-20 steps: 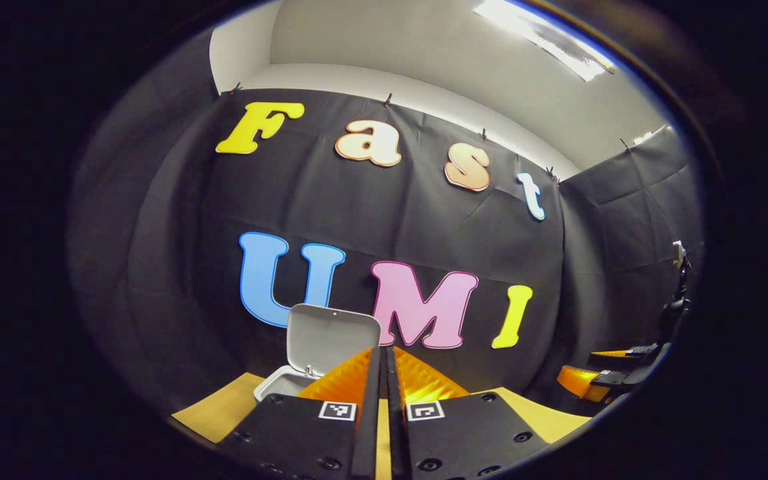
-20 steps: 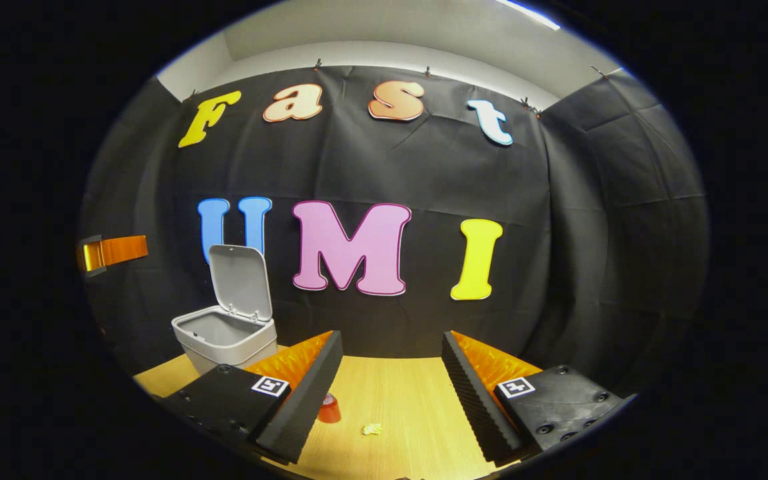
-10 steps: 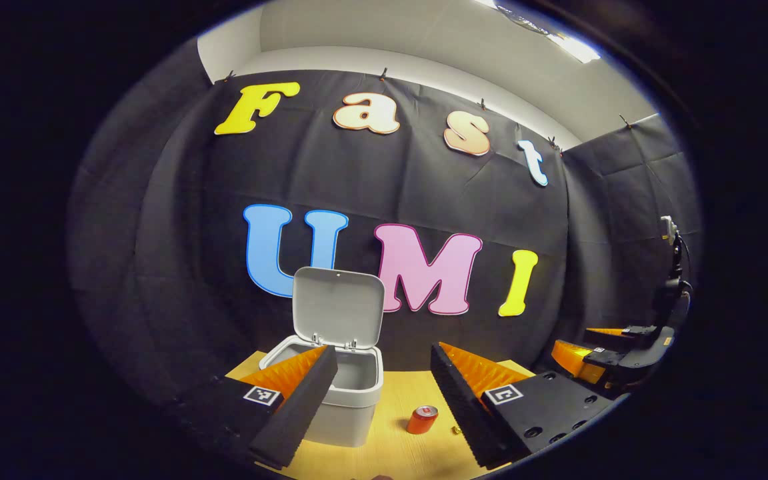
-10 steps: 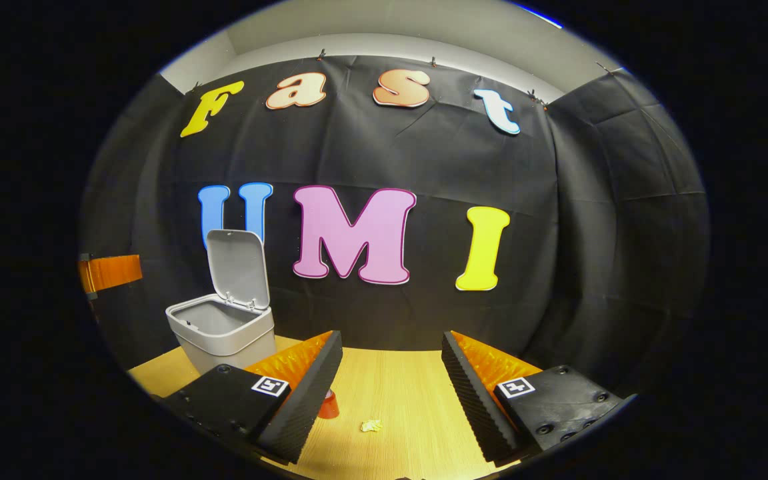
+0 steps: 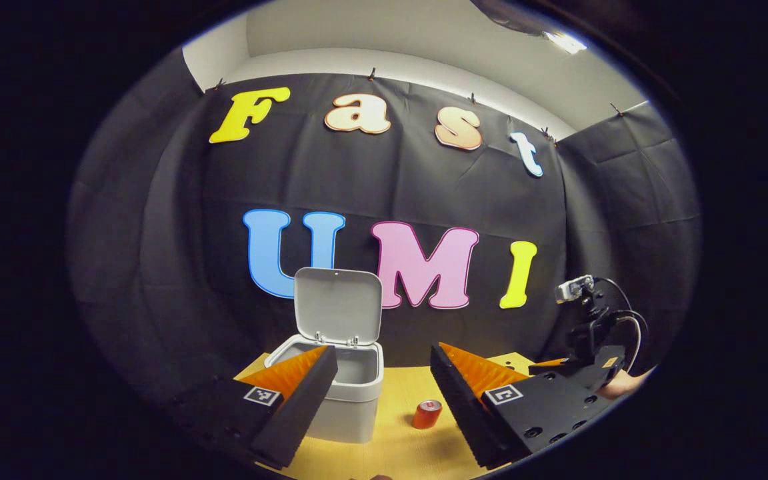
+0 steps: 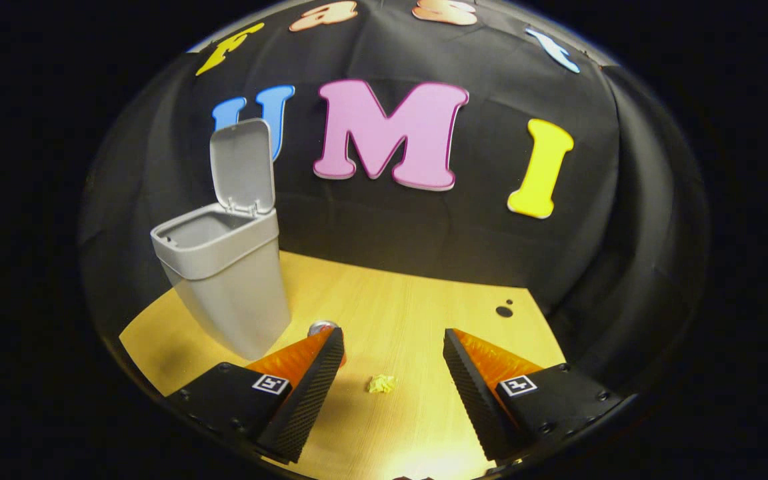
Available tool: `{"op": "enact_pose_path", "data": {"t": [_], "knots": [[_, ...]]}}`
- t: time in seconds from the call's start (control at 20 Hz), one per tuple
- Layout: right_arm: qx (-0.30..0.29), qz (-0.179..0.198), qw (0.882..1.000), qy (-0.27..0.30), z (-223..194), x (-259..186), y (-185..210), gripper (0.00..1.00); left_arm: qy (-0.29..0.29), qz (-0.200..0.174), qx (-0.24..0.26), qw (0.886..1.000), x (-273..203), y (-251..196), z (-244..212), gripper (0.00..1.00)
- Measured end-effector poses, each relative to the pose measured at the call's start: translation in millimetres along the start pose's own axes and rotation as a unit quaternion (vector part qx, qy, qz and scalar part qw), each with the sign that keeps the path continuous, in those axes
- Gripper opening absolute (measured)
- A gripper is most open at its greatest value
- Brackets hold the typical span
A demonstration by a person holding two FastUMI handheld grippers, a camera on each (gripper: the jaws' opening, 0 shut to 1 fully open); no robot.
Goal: Press the lid of the desktop garbage bin to open it, pick up the crumpled paper on the desktop and throw it into the bin, then pick up the pop can on the desktop and drop it into the bin, and finally close the garbage bin lid.
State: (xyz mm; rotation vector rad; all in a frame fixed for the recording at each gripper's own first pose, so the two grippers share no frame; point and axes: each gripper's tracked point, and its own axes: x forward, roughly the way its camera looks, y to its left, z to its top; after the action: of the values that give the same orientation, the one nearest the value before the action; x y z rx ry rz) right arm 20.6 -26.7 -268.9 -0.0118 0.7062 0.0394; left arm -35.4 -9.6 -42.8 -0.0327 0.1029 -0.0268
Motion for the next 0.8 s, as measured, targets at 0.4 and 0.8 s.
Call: {"op": "enact_pose_path", "data": {"t": [0.4, 0.8], "knots": [[0.007, 0.055, 0.981, 0.186, -114.5, 80.3, 9.7, 0.98, 0.055, 0.059, -0.034, 0.996, -0.7, 14.1, -24.5, 0.95], [0.059, 0.07, 0.954, 0.286, -166.5, 133.8, 11.1, 0.99, 0.099, 0.092, -0.024, 0.991, -7.8, 5.6, -47.5, 0.95]]}}
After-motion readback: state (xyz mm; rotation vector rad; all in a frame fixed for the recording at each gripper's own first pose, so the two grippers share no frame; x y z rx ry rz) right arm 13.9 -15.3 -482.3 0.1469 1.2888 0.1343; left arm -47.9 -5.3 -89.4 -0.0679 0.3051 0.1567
